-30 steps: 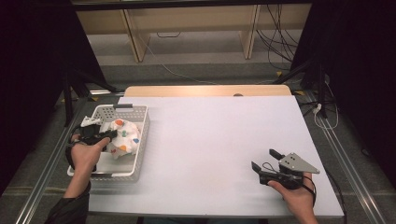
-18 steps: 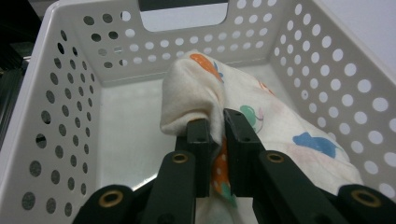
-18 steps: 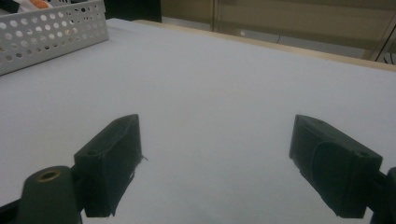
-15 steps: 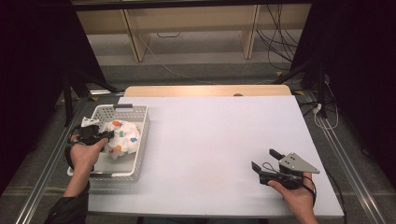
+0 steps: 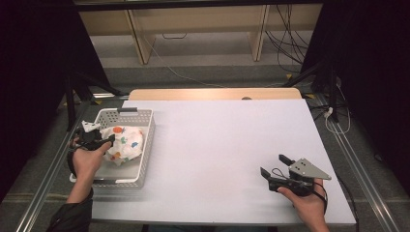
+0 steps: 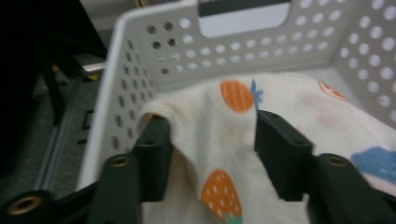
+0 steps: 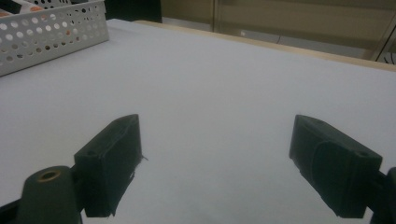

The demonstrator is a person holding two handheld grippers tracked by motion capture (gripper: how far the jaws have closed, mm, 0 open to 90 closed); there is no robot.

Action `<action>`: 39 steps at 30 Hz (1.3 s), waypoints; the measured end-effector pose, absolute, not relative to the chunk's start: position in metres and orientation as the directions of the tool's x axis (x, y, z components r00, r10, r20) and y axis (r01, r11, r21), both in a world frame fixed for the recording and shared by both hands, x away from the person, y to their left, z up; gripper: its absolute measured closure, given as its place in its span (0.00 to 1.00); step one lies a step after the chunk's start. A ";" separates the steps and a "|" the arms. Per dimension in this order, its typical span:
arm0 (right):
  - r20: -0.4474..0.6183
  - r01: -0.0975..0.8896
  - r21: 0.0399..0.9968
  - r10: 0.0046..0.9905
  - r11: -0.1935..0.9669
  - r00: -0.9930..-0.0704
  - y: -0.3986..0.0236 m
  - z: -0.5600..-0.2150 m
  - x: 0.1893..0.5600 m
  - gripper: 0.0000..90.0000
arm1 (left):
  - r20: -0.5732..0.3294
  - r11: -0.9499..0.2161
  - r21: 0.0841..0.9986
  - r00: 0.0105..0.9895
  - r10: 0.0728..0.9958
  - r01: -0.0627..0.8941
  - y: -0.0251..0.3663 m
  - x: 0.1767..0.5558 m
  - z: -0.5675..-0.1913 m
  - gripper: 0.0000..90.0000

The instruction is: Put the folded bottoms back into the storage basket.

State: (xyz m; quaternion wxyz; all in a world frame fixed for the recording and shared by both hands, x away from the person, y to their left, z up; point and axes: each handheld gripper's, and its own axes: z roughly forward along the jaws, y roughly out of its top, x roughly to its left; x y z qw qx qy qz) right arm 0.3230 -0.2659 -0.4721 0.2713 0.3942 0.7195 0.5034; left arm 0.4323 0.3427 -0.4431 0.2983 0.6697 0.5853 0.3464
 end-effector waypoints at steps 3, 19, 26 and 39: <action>0.005 0.302 0.934 0.840 0.189 -0.542 -0.266 -0.472 0.323 0.20 | 0.120 -0.139 0.828 0.070 0.990 0.544 0.340 0.431 -0.439 0.42; 0.003 0.294 0.938 0.842 0.184 -0.539 -0.267 -0.471 0.323 0.20 | 0.105 -0.316 0.668 0.335 0.936 0.674 0.297 0.450 -0.462 0.98; 0.002 0.292 0.939 0.842 0.185 -0.540 -0.267 -0.470 0.323 0.20 | 0.090 -0.355 0.619 0.386 0.918 0.700 0.298 0.450 -0.469 0.99; 0.002 0.293 0.938 0.843 0.185 -0.537 -0.269 -0.468 0.322 0.20 | -0.049 -0.131 0.889 0.375 0.926 0.439 0.295 0.409 -0.410 0.42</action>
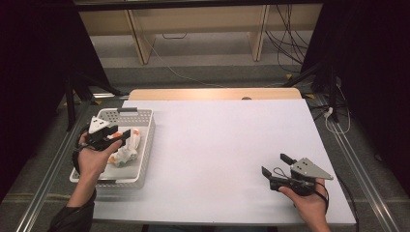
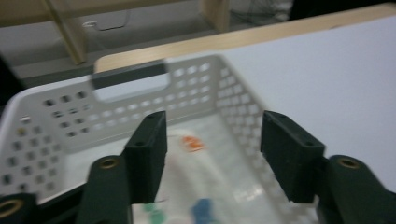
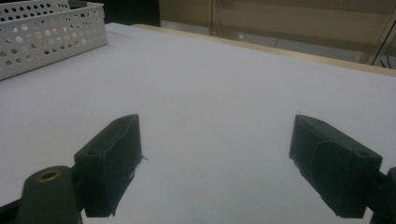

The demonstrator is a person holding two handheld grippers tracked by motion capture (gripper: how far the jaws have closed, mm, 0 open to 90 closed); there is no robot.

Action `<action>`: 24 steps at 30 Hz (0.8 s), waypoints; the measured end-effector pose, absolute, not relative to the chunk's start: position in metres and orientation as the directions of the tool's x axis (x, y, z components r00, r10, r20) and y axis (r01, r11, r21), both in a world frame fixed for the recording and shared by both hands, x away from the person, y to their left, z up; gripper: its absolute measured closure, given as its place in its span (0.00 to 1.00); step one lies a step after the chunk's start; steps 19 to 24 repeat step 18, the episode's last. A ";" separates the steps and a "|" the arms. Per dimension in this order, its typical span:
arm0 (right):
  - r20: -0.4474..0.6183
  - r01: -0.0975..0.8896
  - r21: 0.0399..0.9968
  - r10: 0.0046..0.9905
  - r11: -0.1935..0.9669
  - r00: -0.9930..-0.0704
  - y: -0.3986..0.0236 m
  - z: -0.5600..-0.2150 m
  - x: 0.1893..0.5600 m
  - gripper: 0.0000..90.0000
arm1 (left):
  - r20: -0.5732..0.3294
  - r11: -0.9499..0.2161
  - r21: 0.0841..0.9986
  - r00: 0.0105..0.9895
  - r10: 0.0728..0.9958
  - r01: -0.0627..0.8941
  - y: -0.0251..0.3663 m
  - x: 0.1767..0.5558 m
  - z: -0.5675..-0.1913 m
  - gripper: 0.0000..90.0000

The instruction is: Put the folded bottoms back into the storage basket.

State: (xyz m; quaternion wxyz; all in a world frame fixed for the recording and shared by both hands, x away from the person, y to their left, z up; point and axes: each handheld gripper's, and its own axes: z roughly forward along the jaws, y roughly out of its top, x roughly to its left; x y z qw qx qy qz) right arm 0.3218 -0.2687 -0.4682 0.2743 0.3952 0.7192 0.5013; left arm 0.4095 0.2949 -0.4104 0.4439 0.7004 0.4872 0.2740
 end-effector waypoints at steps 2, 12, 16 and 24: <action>0.002 0.290 0.939 0.844 0.182 -0.537 -0.268 -0.468 0.322 0.20 | -0.066 -0.136 0.896 0.431 0.900 0.422 0.286 0.401 -0.407 0.37; 0.007 0.284 0.943 0.842 0.174 -0.539 -0.268 -0.468 0.322 0.20 | -0.031 -0.249 0.906 0.641 0.767 0.342 0.242 0.363 -0.409 0.15; 0.007 0.285 0.942 0.843 0.174 -0.539 -0.269 -0.468 0.322 0.20 | -0.009 -0.294 0.900 0.687 0.726 0.323 0.231 0.356 -0.412 0.12; 0.007 0.284 0.943 0.842 0.174 -0.539 -0.269 -0.468 0.322 0.20 | -0.005 -0.302 0.898 0.695 0.719 0.319 0.228 0.355 -0.413 0.13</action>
